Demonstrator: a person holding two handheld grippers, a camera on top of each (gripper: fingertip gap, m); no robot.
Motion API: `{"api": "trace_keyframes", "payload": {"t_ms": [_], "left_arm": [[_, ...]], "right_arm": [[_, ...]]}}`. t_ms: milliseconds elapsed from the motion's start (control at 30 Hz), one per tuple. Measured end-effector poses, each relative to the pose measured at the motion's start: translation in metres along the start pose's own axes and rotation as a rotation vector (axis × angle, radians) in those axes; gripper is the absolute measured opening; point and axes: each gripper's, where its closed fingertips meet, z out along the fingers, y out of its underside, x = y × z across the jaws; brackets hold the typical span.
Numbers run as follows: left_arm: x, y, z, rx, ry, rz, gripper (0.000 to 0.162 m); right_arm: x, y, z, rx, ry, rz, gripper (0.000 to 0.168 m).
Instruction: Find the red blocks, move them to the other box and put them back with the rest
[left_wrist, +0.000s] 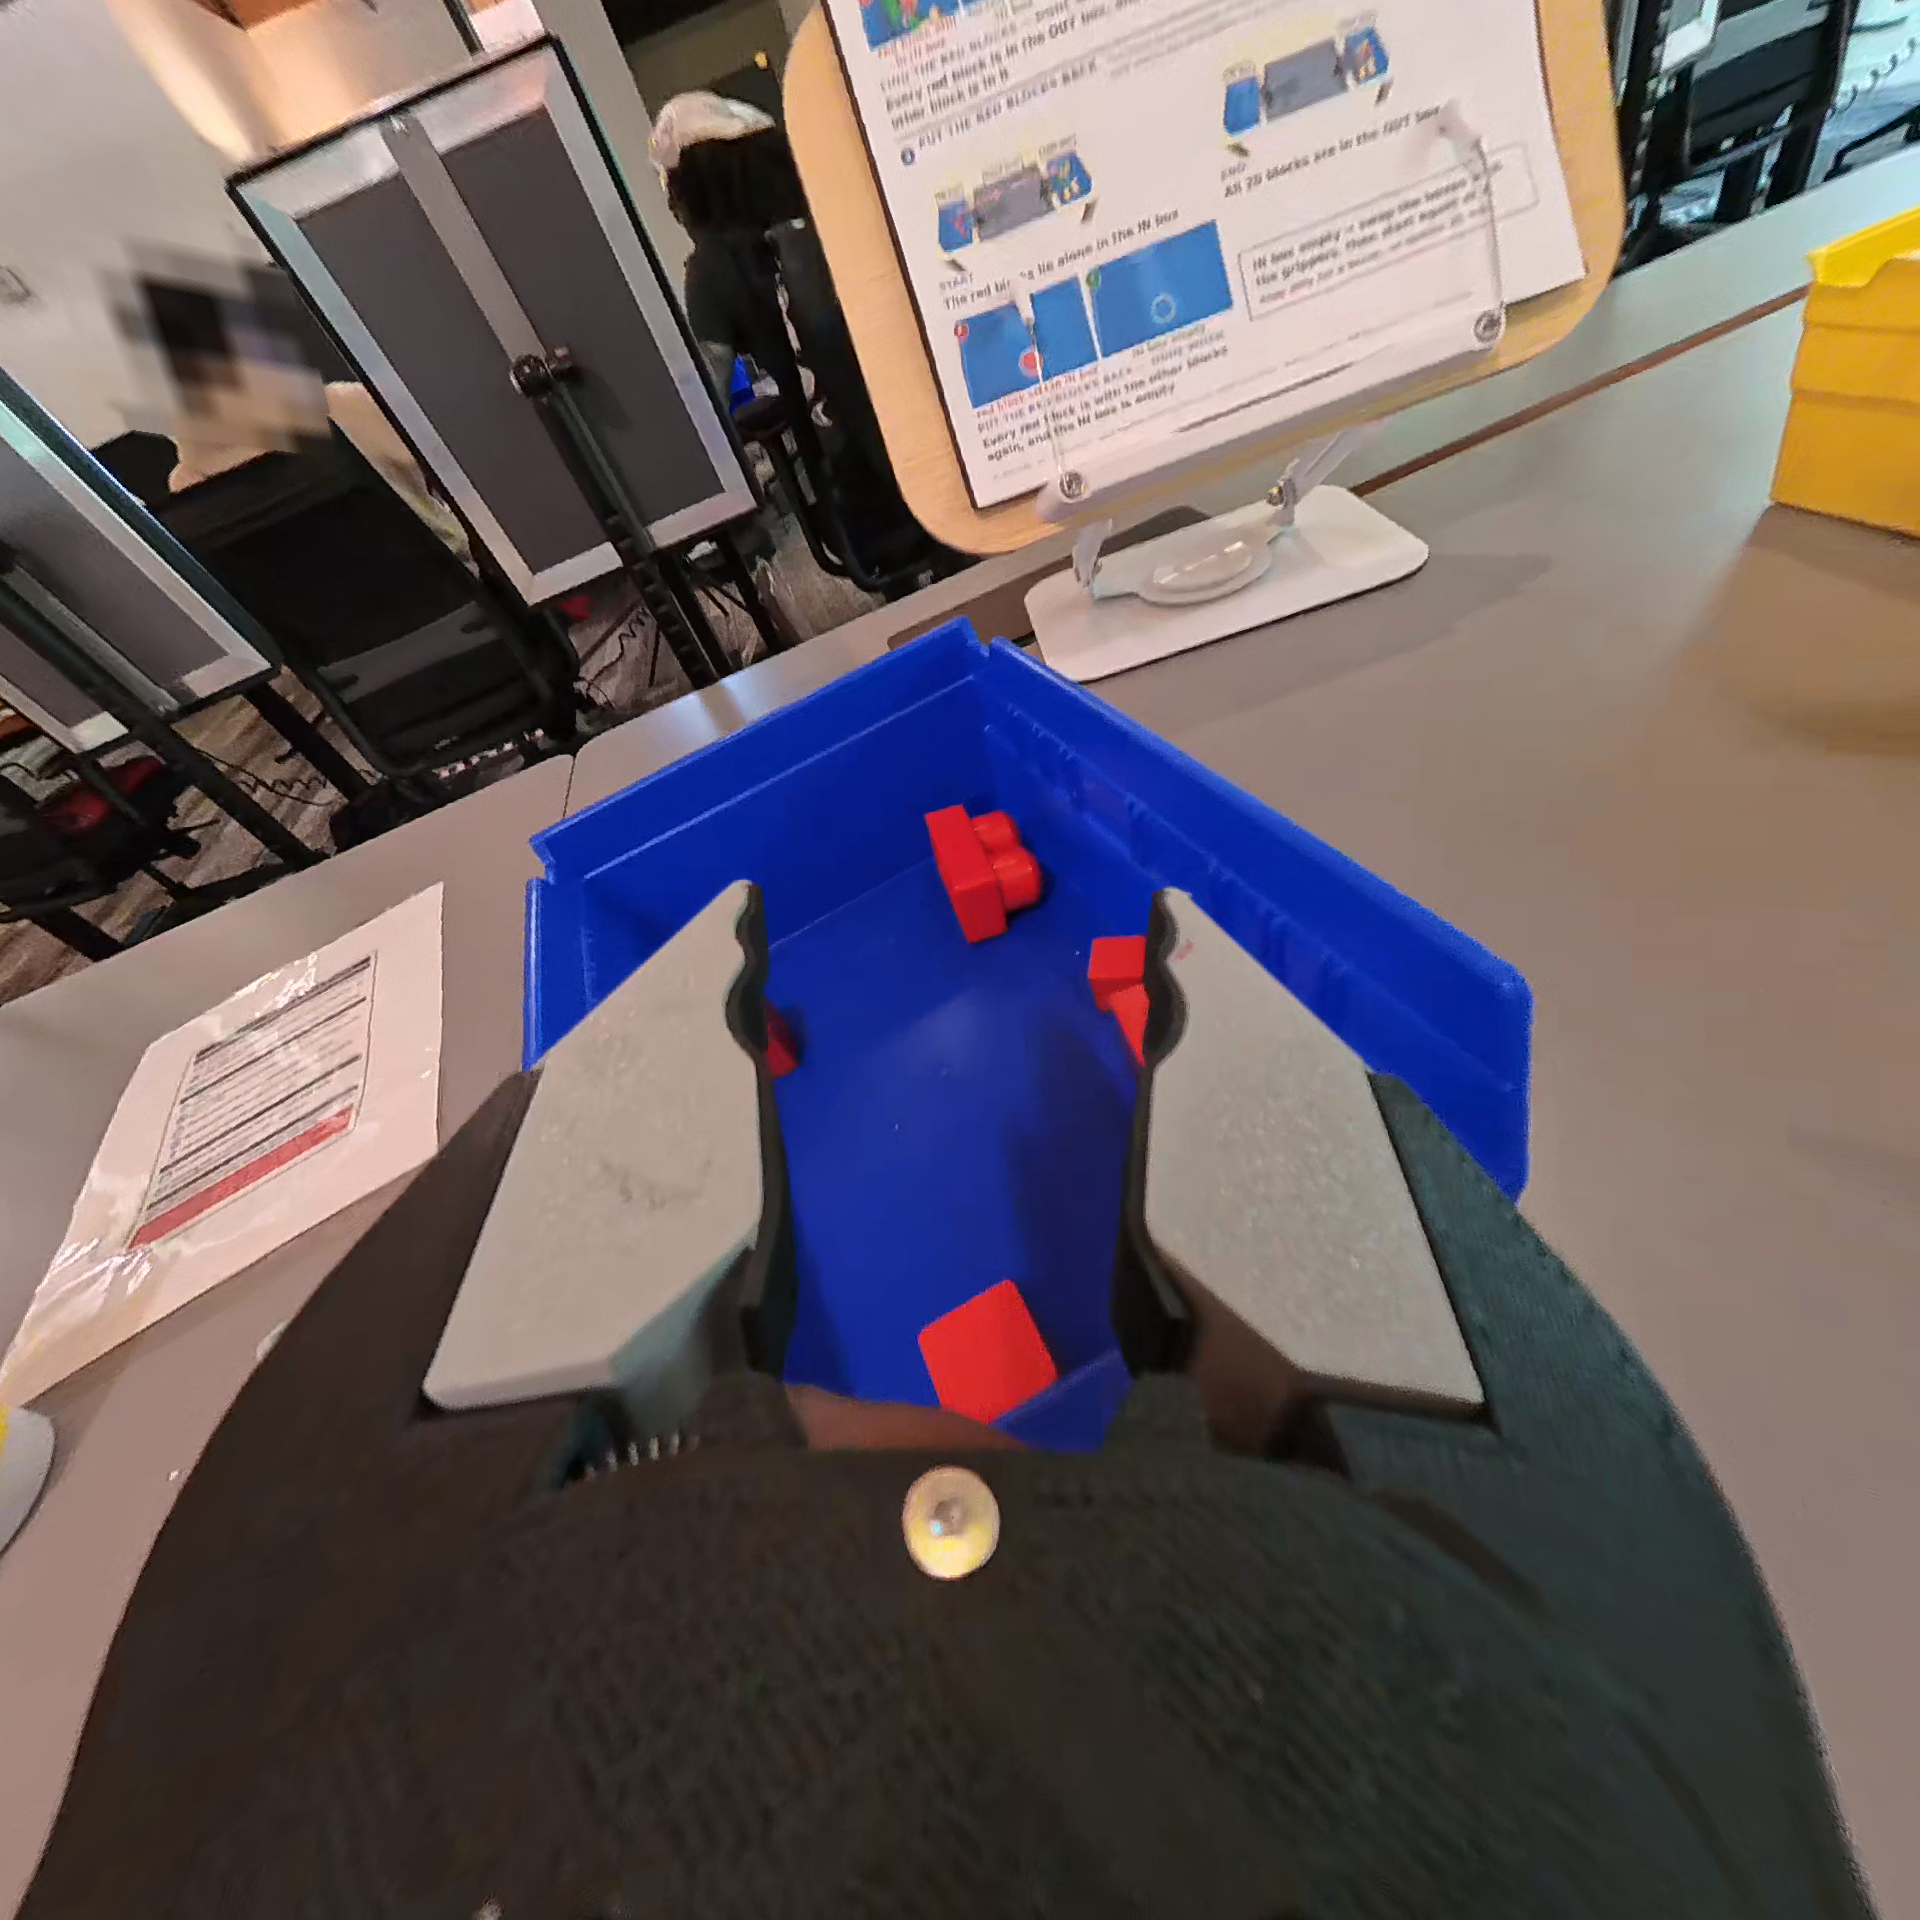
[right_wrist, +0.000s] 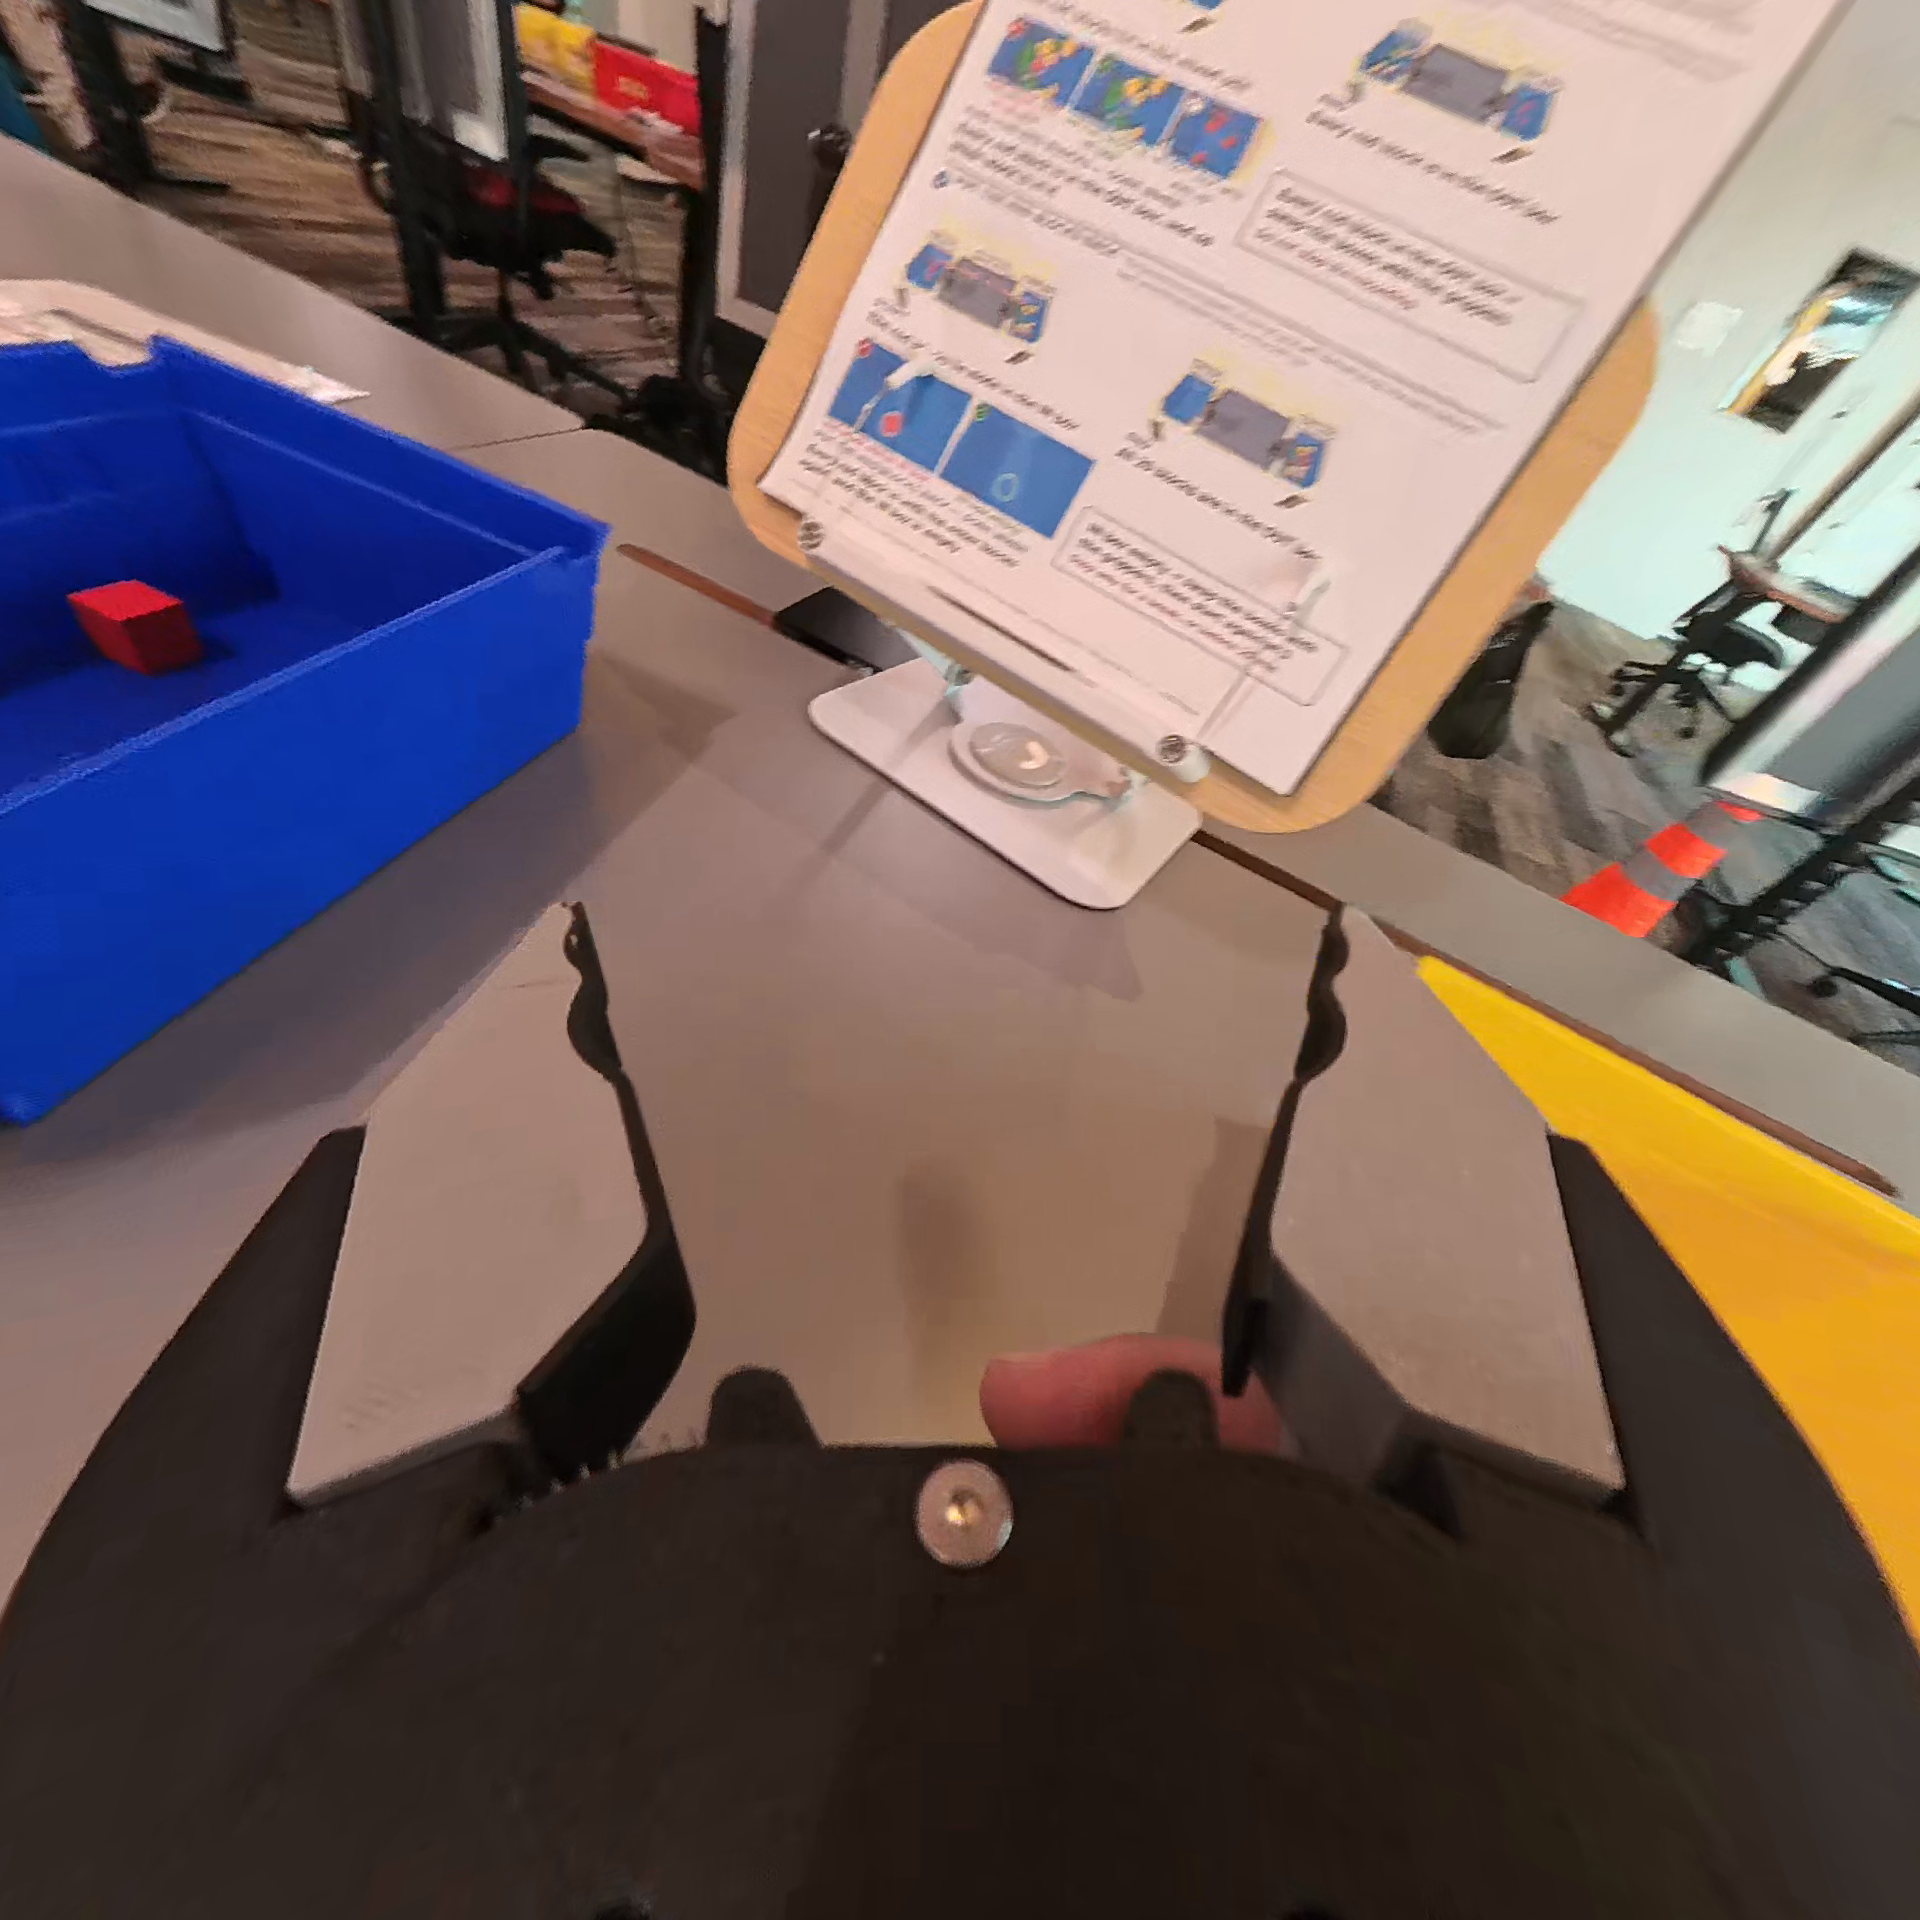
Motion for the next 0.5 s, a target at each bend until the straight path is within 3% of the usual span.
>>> {"api": "trace_keyframes", "payload": {"t_ms": [167, 400, 500], "left_arm": [[0.012, 0.021, 0.006, -0.113, 0.102, 0.019, 0.072], [0.051, 0.049, 0.018, -0.273, 0.334, 0.059, 0.062], [0.067, 0.045, 0.018, -0.275, 0.440, 0.000, 0.077]], "right_arm": [[-0.030, 0.014, 0.003, -0.068, -0.109, -0.062, 0.135], [-0.079, 0.034, -0.011, -0.142, -0.379, -0.072, 0.120], [-0.084, 0.039, -0.019, -0.162, -0.418, -0.056, 0.121]]}}
